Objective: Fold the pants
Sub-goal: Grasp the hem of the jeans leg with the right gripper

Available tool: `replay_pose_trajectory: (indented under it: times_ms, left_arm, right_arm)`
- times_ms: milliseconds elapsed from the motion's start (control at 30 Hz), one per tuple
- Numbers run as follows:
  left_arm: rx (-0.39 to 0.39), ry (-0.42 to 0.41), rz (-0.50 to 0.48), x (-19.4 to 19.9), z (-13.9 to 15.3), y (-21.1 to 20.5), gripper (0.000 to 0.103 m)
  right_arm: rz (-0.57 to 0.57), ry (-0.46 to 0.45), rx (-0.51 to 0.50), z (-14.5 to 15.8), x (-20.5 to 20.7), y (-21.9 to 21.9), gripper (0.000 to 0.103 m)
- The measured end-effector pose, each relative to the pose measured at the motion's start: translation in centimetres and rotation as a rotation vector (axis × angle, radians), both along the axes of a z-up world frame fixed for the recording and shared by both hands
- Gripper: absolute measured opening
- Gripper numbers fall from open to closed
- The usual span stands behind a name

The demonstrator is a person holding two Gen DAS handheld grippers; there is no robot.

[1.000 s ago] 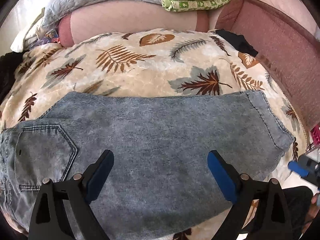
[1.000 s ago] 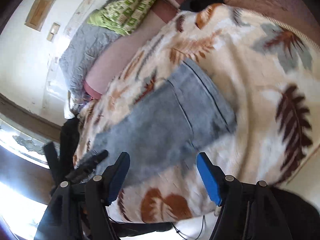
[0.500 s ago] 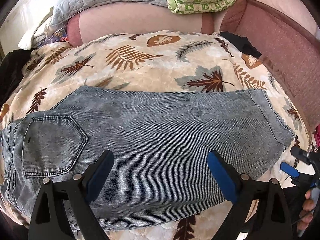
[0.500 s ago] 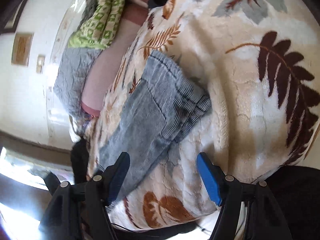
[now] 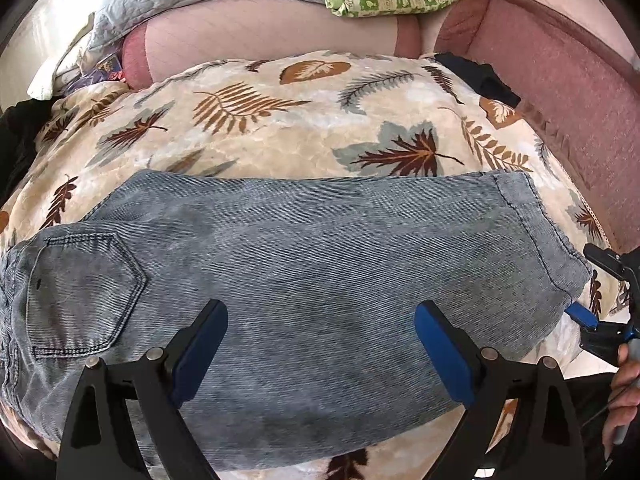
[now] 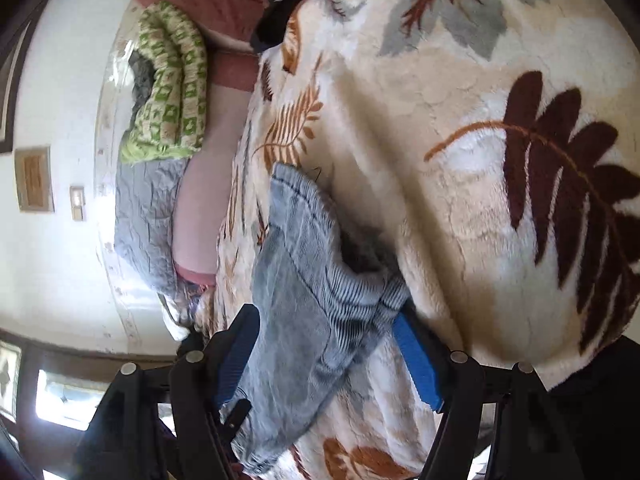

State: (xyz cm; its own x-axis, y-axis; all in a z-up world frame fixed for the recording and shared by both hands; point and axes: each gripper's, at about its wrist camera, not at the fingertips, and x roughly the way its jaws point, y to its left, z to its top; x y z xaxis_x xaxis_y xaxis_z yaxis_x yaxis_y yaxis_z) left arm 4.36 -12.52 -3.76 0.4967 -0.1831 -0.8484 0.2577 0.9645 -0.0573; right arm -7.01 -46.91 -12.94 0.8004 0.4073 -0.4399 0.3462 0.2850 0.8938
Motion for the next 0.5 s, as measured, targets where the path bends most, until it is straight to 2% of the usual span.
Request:
replay_pose_trajectory:
  times_ms: [200,300,367,500]
  left_arm:
    - [0.014,-0.004,0.028,1.3,-0.3,-1.4,0.095]
    - [0.050,0.004,0.063,2.3,-1.2,-2.0,0.095]
    - [0.102,0.040,0.062,3.0,-2.4,-2.5,0.095]
    - [0.072,0.043,0.059,3.0,-2.6,-2.0,0.095]
  right_arm:
    - [-0.001,0.017,0.001,-0.1,0.7,0.0,0.073]
    - [0.000,0.027,0.016,-0.2,0.8,-0.1,0.072]
    - [-0.011,0.047,0.018,0.1,0.5,-0.2,0.070]
    - [-0.024,0.079,-0.031,0.6,0.5,-0.5,0.070]
